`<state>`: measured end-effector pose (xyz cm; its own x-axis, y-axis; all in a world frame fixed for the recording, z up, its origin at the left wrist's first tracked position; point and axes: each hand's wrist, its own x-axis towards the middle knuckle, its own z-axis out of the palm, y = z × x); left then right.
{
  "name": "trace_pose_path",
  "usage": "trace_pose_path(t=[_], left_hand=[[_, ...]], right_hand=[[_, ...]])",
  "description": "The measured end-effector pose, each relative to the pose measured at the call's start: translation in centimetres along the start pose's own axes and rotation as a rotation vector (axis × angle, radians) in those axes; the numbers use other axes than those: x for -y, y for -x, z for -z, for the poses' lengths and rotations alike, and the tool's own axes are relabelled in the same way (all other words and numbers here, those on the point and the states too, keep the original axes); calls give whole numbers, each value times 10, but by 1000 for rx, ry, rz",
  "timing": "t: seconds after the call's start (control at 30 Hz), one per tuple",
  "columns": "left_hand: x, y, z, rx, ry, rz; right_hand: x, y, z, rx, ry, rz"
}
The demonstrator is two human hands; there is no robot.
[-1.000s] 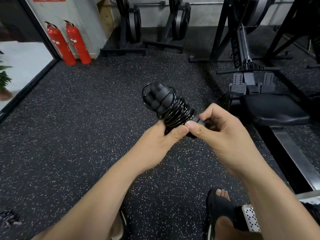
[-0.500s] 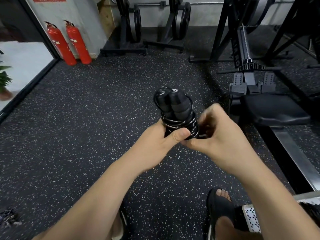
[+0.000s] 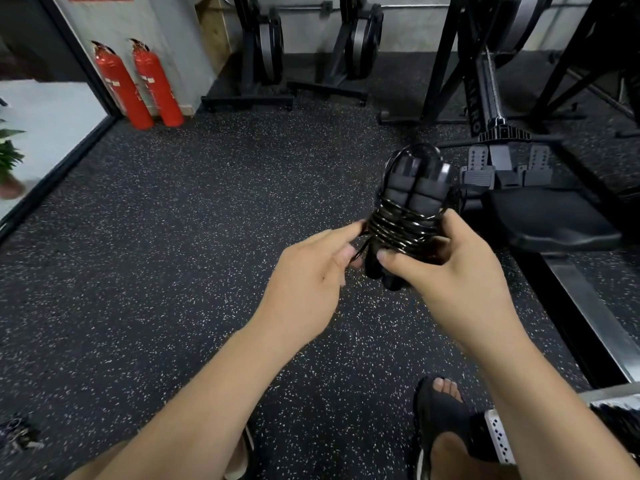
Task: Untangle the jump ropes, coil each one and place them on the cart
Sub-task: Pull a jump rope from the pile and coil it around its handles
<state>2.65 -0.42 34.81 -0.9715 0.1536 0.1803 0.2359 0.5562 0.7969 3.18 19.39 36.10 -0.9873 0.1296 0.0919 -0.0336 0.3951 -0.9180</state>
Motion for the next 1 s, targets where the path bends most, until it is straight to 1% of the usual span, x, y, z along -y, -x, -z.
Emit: trace_pose_path(t=[0.1, 0.2, 0.37, 0.43, 0.53, 0.6, 0.67, 0.73, 0.8, 0.87, 1.0], left_hand=[[-5, 1, -1, -49, 91, 79], [-10, 1, -4, -55, 115, 144], [-9, 4, -8, 22, 190, 219], [-11, 7, -10, 76, 267, 237], [-13, 9, -13, 130, 291, 232], [-12, 8, -15, 131, 305, 222], [-11, 8, -17, 120, 385, 248], [-8, 7, -15, 96, 514, 312], [-4, 4, -11, 61, 616, 360], [-1, 1, -7, 30, 670, 386], [5, -3, -1, -12, 667, 394]], right_hand=[[-1, -2, -1, -44, -96, 17], [-5, -5, -1, -70, -147, 17], [-8, -9, 2, -76, -377, -105], [-9, -10, 4, -84, -404, -120], [-7, -9, 2, -105, -321, -68], [-6, -7, 1, -110, -189, -12], [-3, -5, 1, -85, -25, 20], [-1, -5, 1, -35, 69, 21], [-1, -5, 1, 26, 101, 10], [-1, -4, -1, 70, 102, 8], [0, -3, -5, 128, 86, -2]])
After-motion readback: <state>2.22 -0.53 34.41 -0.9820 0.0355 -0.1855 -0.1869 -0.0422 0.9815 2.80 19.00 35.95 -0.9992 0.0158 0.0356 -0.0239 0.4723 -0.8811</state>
